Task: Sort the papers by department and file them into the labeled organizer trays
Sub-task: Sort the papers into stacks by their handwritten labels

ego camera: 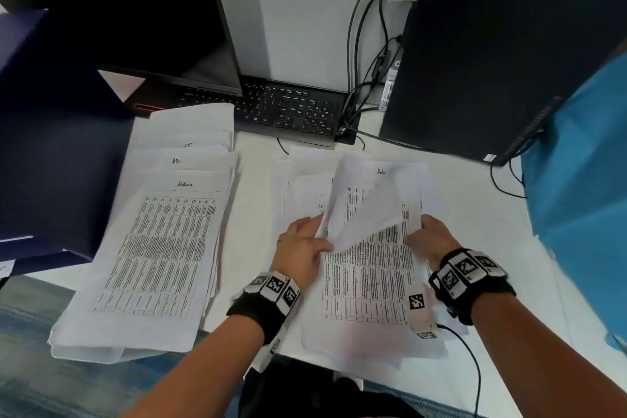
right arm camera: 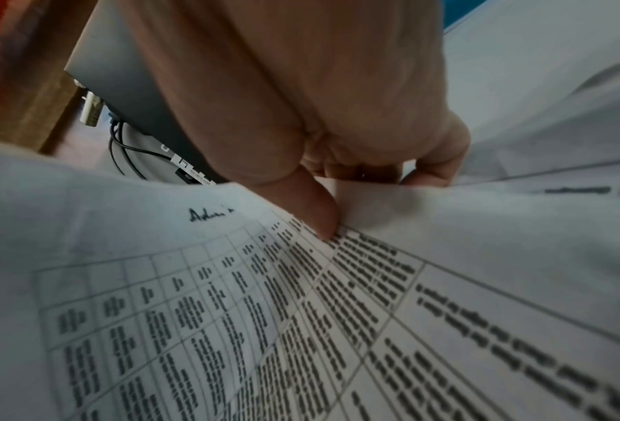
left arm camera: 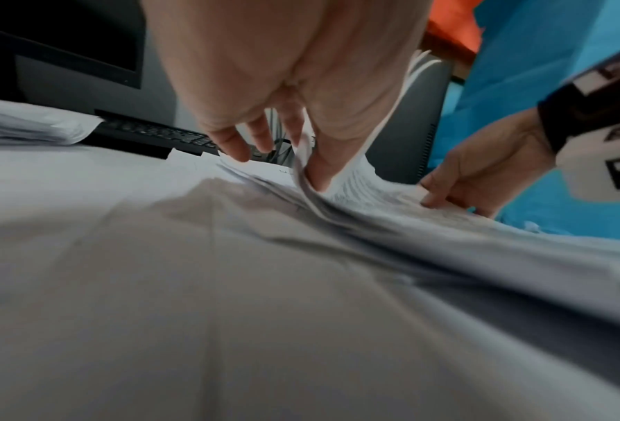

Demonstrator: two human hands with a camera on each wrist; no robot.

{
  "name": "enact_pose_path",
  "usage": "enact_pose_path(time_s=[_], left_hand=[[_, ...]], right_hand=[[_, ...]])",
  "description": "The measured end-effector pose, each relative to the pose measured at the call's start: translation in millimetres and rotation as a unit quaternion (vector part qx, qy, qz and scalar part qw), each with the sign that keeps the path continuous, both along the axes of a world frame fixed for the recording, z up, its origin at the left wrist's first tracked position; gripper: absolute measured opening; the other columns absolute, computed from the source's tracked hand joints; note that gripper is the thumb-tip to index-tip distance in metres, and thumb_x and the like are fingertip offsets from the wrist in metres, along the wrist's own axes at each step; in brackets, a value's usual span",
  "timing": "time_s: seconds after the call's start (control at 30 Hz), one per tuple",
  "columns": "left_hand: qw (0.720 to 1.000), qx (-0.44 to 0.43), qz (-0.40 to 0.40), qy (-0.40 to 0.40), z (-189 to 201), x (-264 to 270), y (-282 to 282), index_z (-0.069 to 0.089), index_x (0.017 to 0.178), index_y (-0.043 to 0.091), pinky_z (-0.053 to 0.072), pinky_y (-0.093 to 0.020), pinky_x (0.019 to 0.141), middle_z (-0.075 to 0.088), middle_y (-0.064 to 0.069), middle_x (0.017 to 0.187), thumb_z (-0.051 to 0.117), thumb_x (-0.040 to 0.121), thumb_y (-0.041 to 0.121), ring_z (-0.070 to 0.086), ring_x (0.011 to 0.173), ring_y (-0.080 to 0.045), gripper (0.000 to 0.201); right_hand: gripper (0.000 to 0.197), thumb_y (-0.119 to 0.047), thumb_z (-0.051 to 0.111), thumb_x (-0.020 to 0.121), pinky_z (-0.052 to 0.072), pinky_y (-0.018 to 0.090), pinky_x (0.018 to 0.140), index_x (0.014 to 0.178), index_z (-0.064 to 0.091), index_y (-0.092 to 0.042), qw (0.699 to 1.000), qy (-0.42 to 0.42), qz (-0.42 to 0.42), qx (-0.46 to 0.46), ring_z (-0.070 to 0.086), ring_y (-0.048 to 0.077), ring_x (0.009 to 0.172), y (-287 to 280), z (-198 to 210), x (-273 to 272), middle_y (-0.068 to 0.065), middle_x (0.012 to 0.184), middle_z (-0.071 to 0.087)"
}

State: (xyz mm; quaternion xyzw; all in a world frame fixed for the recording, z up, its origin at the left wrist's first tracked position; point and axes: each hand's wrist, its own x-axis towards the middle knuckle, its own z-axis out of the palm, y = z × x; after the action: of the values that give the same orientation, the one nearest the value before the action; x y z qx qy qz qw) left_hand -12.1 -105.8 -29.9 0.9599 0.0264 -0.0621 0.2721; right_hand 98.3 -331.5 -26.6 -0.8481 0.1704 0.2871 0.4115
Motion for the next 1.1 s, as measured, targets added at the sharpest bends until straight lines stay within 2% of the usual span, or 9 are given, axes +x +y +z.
enact_pose_path(time_s=[0.13, 0.27, 0.37, 0.47, 0.6, 0.7, 0.83, 0.93, 1.1], left_hand=[[0.999, -0.028, -0.014, -0.026, -8, 2, 4, 0.076, 0.090, 0.021, 0.033, -0.050, 0.105, 0.038, 0.000, 0.148, 0.053, 0.076, -0.007, 0.030, 0.136, -0.032, 0.038], [0.999, -0.041, 0.008, 0.007, -6, 5, 4, 0.065, 0.115, 0.021, 0.030, -0.049, 0.110, 0.027, -0.006, 0.153, 0.062, 0.077, 0.006, 0.023, 0.139, -0.029, 0.041], [0.998, 0.028, 0.035, 0.050, -1, 5, 3, 0.023, 0.149, 0.021, 0.007, -0.043, 0.118, -0.007, -0.004, 0.159, 0.061, 0.084, 0.042, -0.003, 0.146, -0.025, 0.078], [0.997, 0.066, 0.032, 0.016, 5, 9, -2, 0.034, 0.144, 0.015, -0.001, -0.046, 0.118, -0.013, -0.005, 0.158, 0.056, 0.089, 0.040, -0.013, 0.145, -0.027, 0.065], [0.998, -0.030, -0.027, 0.057, 1, 21, -6, 0.054, 0.132, 0.020, 0.009, -0.039, 0.120, -0.005, -0.009, 0.159, 0.058, 0.089, 0.024, 0.001, 0.146, -0.027, 0.044], [0.987, -0.121, 0.033, 0.104, 3, 30, -14, 0.060, 0.114, 0.018, 0.013, -0.023, 0.115, 0.011, -0.014, 0.155, 0.061, 0.088, 0.018, 0.015, 0.144, -0.027, 0.026], [0.957, -0.235, 0.126, 0.110, -1, 42, -21, 0.058, 0.093, 0.014, 0.048, -0.025, 0.086, 0.059, -0.006, 0.105, 0.069, 0.081, 0.015, 0.060, 0.103, -0.026, 0.017], [0.962, -0.241, 0.112, 0.065, 2, 40, -25, 0.051, 0.103, 0.020, 0.044, -0.015, 0.063, 0.055, 0.005, 0.080, 0.057, 0.082, -0.002, 0.054, 0.069, -0.008, 0.031], [0.965, -0.256, 0.062, -0.013, 2, 30, -24, 0.047, 0.121, 0.024, 0.041, -0.001, 0.073, 0.058, 0.013, 0.079, 0.049, 0.083, -0.012, 0.055, 0.076, 0.007, 0.053]], right_hand=[[0.025, 0.007, 0.045, 0.083, 0.030, 0.022, 0.048, 0.070, 0.038, -0.013, 0.999, -0.012, 0.004, -0.030, 0.042, 0.017, 0.071, -1, -4, 3, 0.006, 0.084, 0.046], [0.011, 0.010, 0.057, 0.081, 0.047, 0.019, 0.054, 0.078, 0.056, -0.001, 0.999, -0.008, -0.039, 0.011, 0.054, 0.019, 0.066, -6, -5, 2, 0.011, 0.081, 0.060], [0.013, 0.013, 0.058, 0.080, 0.047, 0.028, 0.072, 0.089, 0.060, 0.003, 0.998, 0.006, -0.055, 0.039, 0.057, 0.021, 0.071, -8, -4, 0, 0.013, 0.086, 0.062], [0.020, 0.002, 0.061, 0.085, 0.042, 0.022, 0.055, 0.070, 0.053, -0.009, 0.999, 0.007, -0.024, 0.041, 0.050, 0.015, 0.059, -7, 12, -5, 0.004, 0.069, 0.055], [0.015, -0.012, 0.067, 0.087, 0.043, 0.031, 0.084, 0.100, 0.059, -0.010, 0.995, -0.039, -0.072, 0.056, 0.056, 0.025, 0.095, -13, 25, -6, 0.007, 0.101, 0.059], [0.050, -0.015, 0.066, 0.085, 0.046, 0.037, 0.096, 0.129, 0.050, 0.001, 0.997, -0.043, -0.046, -0.039, 0.054, 0.032, 0.113, -20, 14, 1, 0.012, 0.123, 0.057], [0.033, -0.012, 0.058, 0.088, 0.046, 0.034, 0.085, 0.118, 0.053, 0.000, 0.997, -0.028, -0.015, -0.071, 0.055, 0.030, 0.104, -25, 3, 1, 0.012, 0.113, 0.059], [0.021, -0.008, 0.059, 0.086, 0.047, 0.032, 0.074, 0.106, 0.056, -0.003, 0.997, -0.031, -0.058, -0.029, 0.056, 0.025, 0.087, -29, -2, 3, 0.011, 0.104, 0.062], [0.058, -0.009, 0.071, 0.080, 0.035, 0.027, 0.053, 0.128, 0.039, -0.020, 0.986, 0.023, -0.139, 0.083, 0.043, 0.016, 0.062, -42, -4, 7, 0.003, 0.081, 0.049]])
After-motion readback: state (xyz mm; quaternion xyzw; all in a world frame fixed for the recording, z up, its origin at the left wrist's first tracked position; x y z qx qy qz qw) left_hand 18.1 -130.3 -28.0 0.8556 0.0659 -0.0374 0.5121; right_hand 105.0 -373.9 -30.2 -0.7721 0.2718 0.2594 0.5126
